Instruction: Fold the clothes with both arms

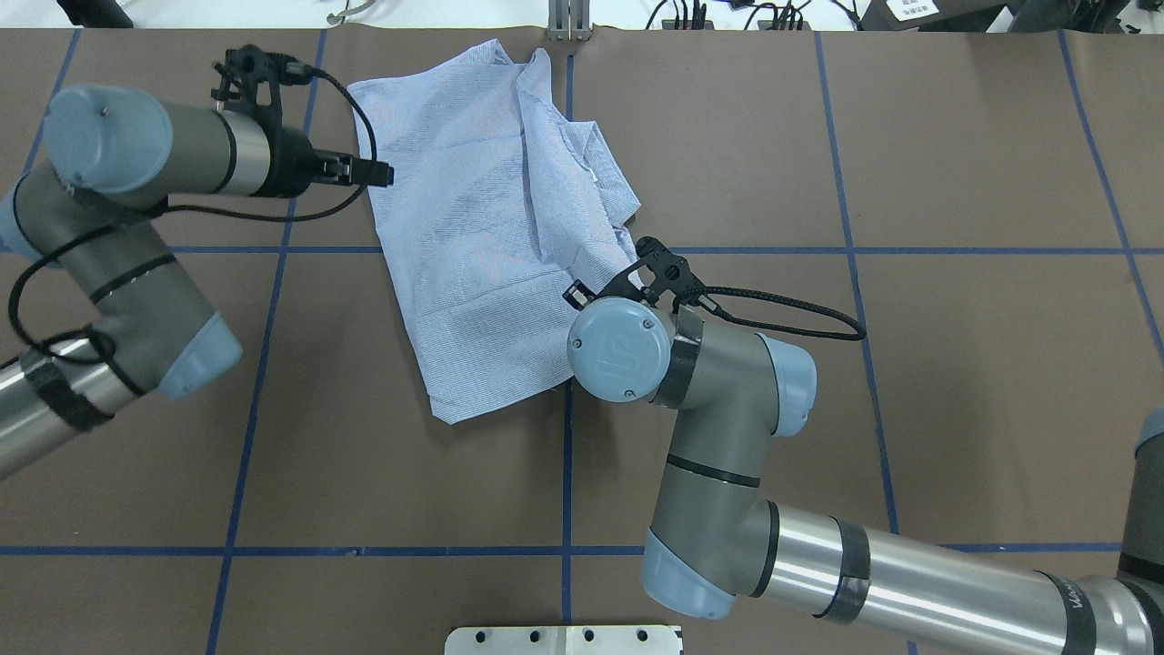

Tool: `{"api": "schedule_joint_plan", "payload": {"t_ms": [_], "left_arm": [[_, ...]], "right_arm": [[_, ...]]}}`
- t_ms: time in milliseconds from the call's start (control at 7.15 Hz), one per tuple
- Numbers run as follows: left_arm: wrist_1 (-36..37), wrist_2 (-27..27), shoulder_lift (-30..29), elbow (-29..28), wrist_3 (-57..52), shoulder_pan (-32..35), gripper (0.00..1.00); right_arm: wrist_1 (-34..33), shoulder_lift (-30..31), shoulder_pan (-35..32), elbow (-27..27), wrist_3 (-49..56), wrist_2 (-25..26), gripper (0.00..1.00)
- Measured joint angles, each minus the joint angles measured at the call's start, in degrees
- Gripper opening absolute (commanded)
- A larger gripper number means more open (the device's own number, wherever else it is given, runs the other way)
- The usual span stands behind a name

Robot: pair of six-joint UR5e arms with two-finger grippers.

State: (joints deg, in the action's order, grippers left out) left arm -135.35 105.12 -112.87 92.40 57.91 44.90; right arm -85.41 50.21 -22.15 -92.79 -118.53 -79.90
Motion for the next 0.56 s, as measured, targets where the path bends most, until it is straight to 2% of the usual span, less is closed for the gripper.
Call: {"api": "schedule_joint_plan", "payload": {"t_ms": [140,280,420,560], "left_arm": [[-0.02,-1.02,5.29,7.14,8.01,-4.69,1.0],[-0.04,-4.51,10.04,12.97,16.92,-10.7,1.0],[0.02,-9.68,12.67,15.94,25.55,-16.88,0.96],[0.77,-14.21,13.47,16.72,33.09,-21.97,0.88]], "right_arm": [[-0.01,0.57,0.0,-0.69,-0.07,0.01,0.0],[-0.01,0.77,0.01,-0.95,-0.18,0.13,0.0],[-0.02,0.82,0.05,-1.04,-0.25,0.39,0.0],[-0.02,0.87,0.08,-1.06,-0.28,0.62,0.0]]}}
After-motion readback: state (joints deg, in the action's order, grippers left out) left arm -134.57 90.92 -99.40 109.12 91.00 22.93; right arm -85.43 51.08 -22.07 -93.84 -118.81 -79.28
